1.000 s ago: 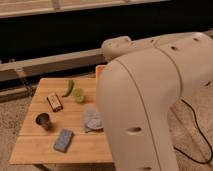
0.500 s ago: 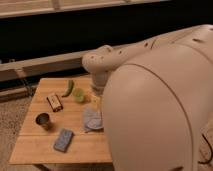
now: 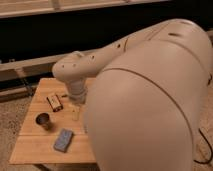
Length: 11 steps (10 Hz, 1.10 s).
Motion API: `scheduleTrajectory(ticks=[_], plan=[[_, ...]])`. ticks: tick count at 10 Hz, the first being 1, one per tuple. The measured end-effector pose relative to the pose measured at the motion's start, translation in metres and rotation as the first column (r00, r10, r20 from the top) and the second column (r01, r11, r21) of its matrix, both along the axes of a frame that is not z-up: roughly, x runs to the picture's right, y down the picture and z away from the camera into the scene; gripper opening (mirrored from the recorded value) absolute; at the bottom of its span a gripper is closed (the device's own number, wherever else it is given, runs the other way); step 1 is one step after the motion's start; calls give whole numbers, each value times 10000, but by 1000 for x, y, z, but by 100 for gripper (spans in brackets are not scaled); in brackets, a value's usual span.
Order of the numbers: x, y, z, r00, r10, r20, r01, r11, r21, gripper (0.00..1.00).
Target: Stack cups into tray
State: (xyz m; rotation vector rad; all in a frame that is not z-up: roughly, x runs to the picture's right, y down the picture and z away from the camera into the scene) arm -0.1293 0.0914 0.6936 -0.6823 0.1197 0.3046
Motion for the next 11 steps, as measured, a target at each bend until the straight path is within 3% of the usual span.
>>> scheduleTrajectory(ticks=[1, 8, 11], plan=[[-9, 6, -8, 9999, -44, 128, 45, 10000, -81, 80], [-8, 6, -7, 9999, -56, 115, 57, 10000, -79, 80], [-5, -2, 7, 9995, 39, 321, -37, 10000, -73, 80]])
